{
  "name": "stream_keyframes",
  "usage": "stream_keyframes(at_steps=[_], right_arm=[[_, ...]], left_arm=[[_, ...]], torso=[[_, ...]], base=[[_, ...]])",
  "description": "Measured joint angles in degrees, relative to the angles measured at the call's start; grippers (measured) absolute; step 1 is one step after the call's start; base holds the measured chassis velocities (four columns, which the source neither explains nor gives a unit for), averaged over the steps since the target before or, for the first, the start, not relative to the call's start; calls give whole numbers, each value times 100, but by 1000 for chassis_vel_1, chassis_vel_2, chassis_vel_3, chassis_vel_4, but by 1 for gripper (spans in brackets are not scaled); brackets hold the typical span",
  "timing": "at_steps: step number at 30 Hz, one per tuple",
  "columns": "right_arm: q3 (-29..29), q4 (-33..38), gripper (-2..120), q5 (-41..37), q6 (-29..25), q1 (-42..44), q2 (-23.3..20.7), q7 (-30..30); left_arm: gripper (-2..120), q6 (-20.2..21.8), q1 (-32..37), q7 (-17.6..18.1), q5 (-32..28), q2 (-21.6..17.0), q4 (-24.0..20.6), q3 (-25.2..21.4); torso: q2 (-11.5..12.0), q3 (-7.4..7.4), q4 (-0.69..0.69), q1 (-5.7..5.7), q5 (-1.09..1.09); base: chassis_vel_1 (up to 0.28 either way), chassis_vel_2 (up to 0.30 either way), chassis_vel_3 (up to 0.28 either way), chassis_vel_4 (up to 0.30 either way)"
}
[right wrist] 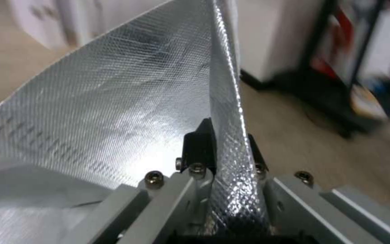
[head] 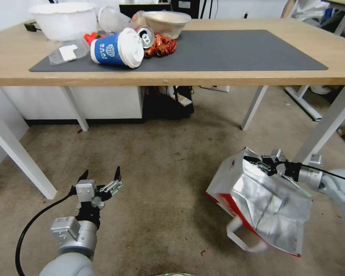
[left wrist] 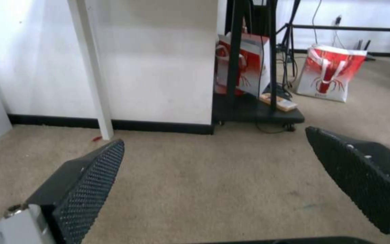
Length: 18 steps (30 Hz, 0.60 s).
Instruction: Pick up the food delivery bag from the floor and place it on the table.
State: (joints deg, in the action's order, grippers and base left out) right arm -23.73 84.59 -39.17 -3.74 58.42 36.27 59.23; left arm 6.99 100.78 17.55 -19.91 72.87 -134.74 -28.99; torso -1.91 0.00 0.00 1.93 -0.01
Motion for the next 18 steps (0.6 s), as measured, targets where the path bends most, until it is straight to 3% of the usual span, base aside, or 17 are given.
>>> stream_keyframes(at_steps=[3, 10, 18], right_arm=[[-42, 152, 0, -221, 54, 29, -46, 127], [-30, 808, 0, -1848, 592, 24, -69, 667], [11, 1240, 0, -2724, 992, 41, 44, 980]], left_arm=[[100, -5, 0, 3, -21, -2, -10, -24], [100, -102, 51, 25, -184, 18, -110, -146], [100, -178, 96, 50, -223, 45, -186, -232]], torso=[[0, 0, 0, 0, -1], [0, 0, 0, 0, 0], [0, 0, 0, 0, 0]], base=[[0, 0, 0, 0], [0, 0, 0, 0], [0, 0, 0, 0]])
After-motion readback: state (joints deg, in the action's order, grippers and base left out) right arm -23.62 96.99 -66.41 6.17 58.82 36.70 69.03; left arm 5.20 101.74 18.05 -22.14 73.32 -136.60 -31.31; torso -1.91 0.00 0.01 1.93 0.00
